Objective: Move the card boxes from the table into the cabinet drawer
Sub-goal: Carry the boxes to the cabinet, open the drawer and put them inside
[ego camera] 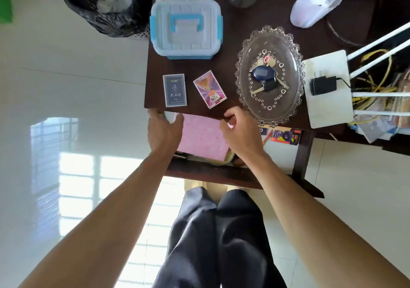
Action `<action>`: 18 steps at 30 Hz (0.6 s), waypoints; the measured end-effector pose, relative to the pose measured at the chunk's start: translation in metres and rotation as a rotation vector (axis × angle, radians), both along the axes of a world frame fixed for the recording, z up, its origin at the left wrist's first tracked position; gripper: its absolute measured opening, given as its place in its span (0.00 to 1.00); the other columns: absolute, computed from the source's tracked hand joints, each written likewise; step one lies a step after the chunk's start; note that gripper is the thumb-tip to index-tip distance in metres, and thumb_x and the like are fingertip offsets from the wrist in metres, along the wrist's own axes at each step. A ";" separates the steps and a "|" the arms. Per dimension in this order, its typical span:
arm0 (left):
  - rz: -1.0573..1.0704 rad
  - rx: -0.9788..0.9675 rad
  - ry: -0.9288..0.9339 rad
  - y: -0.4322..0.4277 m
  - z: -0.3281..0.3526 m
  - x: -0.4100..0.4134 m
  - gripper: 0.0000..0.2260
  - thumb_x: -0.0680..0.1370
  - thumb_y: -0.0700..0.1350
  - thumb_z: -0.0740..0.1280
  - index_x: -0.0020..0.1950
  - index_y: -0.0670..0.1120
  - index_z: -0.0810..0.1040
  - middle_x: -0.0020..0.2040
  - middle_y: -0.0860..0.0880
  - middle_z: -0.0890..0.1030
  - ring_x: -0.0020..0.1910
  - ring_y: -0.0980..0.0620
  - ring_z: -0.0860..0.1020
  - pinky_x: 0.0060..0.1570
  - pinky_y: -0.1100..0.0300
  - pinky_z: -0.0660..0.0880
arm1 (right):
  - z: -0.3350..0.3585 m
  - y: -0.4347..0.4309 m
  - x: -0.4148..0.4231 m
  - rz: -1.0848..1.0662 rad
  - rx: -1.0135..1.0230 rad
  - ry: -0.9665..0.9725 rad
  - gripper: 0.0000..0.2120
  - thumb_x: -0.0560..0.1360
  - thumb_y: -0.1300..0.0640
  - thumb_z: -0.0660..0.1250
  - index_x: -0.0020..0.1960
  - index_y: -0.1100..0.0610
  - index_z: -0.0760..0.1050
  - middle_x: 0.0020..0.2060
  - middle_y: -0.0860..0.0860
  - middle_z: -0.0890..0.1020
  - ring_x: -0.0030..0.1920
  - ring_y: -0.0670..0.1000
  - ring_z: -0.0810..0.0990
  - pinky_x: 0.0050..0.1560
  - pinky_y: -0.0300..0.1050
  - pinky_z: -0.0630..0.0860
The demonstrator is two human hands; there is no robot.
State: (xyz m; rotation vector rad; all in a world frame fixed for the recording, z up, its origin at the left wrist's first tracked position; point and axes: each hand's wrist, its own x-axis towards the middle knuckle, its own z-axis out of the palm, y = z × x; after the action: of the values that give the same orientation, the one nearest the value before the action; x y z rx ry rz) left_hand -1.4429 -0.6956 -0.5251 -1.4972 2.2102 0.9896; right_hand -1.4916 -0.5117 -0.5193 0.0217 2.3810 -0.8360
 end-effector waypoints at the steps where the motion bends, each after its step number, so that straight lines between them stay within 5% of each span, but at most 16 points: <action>1: -0.040 -0.042 0.046 -0.005 -0.002 -0.014 0.28 0.70 0.56 0.70 0.65 0.49 0.65 0.61 0.45 0.76 0.56 0.43 0.78 0.48 0.50 0.75 | 0.000 -0.016 -0.015 0.100 0.007 0.132 0.14 0.77 0.51 0.68 0.61 0.53 0.75 0.50 0.52 0.80 0.49 0.53 0.80 0.45 0.49 0.77; 3: -0.143 -0.099 0.055 -0.014 -0.008 -0.037 0.37 0.68 0.55 0.71 0.72 0.51 0.58 0.66 0.43 0.70 0.64 0.40 0.73 0.55 0.43 0.74 | 0.000 -0.046 -0.037 0.282 0.096 0.253 0.23 0.76 0.50 0.70 0.69 0.52 0.70 0.54 0.55 0.76 0.48 0.58 0.81 0.41 0.49 0.75; 8: -0.353 -0.056 -0.089 -0.025 -0.023 -0.059 0.46 0.69 0.54 0.74 0.77 0.59 0.47 0.70 0.39 0.63 0.69 0.34 0.66 0.64 0.37 0.69 | -0.009 -0.082 -0.053 0.470 0.399 0.161 0.37 0.76 0.43 0.70 0.79 0.46 0.57 0.66 0.61 0.70 0.52 0.62 0.84 0.46 0.52 0.75; 11: -0.414 -0.048 -0.108 -0.033 -0.026 -0.064 0.45 0.68 0.54 0.74 0.76 0.62 0.50 0.68 0.40 0.62 0.67 0.34 0.67 0.62 0.39 0.71 | -0.015 -0.088 -0.053 0.443 0.400 0.114 0.35 0.77 0.46 0.69 0.79 0.45 0.57 0.67 0.62 0.67 0.53 0.61 0.83 0.52 0.53 0.78; 18: -0.331 0.011 -0.052 -0.035 -0.031 -0.070 0.39 0.68 0.51 0.76 0.74 0.60 0.60 0.67 0.41 0.64 0.66 0.37 0.68 0.62 0.42 0.73 | -0.022 -0.092 -0.051 0.377 0.353 0.124 0.31 0.76 0.61 0.68 0.75 0.46 0.63 0.65 0.59 0.67 0.48 0.61 0.84 0.43 0.48 0.68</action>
State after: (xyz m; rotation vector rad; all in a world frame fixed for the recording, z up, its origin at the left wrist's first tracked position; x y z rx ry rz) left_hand -1.5129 -0.7305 -0.5563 -1.0888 2.3106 0.8434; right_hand -1.5428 -0.6033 -0.5413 -0.3352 2.5069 -0.2437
